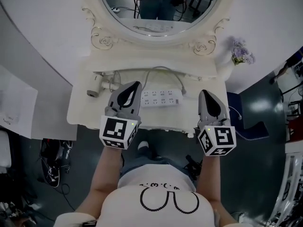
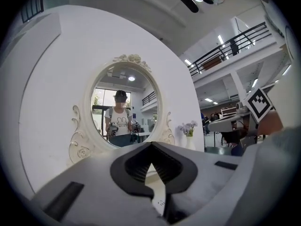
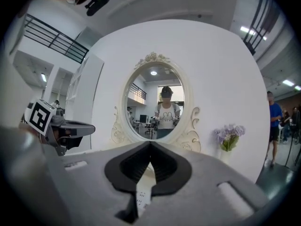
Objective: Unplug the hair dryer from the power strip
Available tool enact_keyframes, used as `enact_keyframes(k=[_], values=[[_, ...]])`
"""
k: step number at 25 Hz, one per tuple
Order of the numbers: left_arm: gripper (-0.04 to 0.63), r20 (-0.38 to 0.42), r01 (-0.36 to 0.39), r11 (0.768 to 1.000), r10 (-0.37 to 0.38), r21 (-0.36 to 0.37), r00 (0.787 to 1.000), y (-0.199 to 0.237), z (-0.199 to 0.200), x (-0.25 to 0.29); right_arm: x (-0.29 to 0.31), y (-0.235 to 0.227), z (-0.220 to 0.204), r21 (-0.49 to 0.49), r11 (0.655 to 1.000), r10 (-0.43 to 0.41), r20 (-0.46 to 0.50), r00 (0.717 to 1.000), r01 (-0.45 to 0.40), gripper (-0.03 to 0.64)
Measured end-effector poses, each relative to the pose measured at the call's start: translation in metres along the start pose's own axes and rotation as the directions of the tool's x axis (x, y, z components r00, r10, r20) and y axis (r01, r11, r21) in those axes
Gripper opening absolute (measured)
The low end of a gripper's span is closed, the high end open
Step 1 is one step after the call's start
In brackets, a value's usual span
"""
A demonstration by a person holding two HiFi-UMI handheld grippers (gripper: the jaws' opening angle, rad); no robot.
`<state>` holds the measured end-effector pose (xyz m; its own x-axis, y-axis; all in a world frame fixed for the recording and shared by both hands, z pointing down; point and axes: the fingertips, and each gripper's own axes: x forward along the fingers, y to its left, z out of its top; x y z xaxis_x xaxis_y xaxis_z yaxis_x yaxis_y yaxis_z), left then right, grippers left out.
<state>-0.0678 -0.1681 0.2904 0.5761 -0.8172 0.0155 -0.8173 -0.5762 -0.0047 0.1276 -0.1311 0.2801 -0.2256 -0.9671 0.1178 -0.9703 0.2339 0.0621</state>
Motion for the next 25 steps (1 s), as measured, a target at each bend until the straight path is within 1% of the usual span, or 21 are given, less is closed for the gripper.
enact_keyframes(k=[2, 5, 11, 19, 25], values=[[-0.002, 0.022, -0.027, 1.0, 0.027, 0.004, 0.999, -0.006, 0.011, -0.009, -0.011, -0.001, 0.009, 0.003, 1.0, 0.017, 0.018, 1.0, -0.017, 0.0], [-0.002, 0.053, -0.063, 0.998, 0.062, 0.018, 0.997, -0.017, 0.027, -0.019, -0.028, -0.003, 0.019, -0.025, 0.999, 0.029, 0.035, 0.999, -0.028, 0.0], [-0.002, 0.088, -0.12, 0.991, 0.115, 0.06, 0.989, -0.042, 0.048, -0.042, -0.058, -0.005, 0.03, -0.078, 0.995, 0.062, 0.068, 0.996, -0.056, 0.0], [-0.002, 0.12, -0.152, 0.983, 0.139, 0.102, 0.983, -0.069, 0.066, -0.071, -0.089, -0.002, 0.033, -0.098, 0.991, 0.101, 0.09, 0.991, -0.092, 0.0], [-0.002, 0.128, -0.148, 0.982, 0.132, 0.119, 0.983, -0.076, 0.075, -0.079, -0.099, 0.001, 0.041, -0.123, 0.989, 0.096, 0.108, 0.99, -0.082, 0.0]])
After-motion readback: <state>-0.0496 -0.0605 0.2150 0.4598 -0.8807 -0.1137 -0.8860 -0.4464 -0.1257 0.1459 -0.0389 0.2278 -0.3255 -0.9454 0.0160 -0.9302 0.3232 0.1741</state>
